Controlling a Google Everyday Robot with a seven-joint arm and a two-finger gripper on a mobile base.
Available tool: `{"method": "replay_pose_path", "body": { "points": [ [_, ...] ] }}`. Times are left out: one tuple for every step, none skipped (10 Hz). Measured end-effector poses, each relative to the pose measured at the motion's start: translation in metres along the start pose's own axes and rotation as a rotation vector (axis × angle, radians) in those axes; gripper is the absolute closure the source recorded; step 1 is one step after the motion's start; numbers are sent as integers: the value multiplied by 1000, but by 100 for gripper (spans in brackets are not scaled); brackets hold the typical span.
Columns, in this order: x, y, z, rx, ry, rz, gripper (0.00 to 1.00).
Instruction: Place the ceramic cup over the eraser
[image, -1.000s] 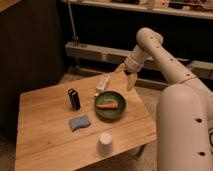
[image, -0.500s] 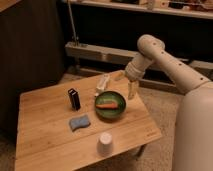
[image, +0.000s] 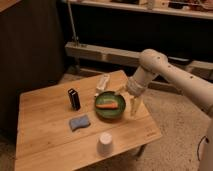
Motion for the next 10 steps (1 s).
{"method": "replay_pose_path", "body": {
  "points": [
    [-2,6,3,-2,2,-4,20],
    [-3,8,5,-3,2,-5,20],
    [-4,7,5,-3,2,-7,20],
    [-4,7,6,-3,0,-9,20],
    [-6,7,5,-1,-7,-12,20],
    [-9,11,7,-5,-34,-20,20],
    [-18,19,10,-13,-63,-34,20],
    [-31,29,18,-33,-89,-51,20],
    [-45,40,26,-51,-108,-67,20],
    [-67,58,40,-74,-125,-90,20]
  ]
}}
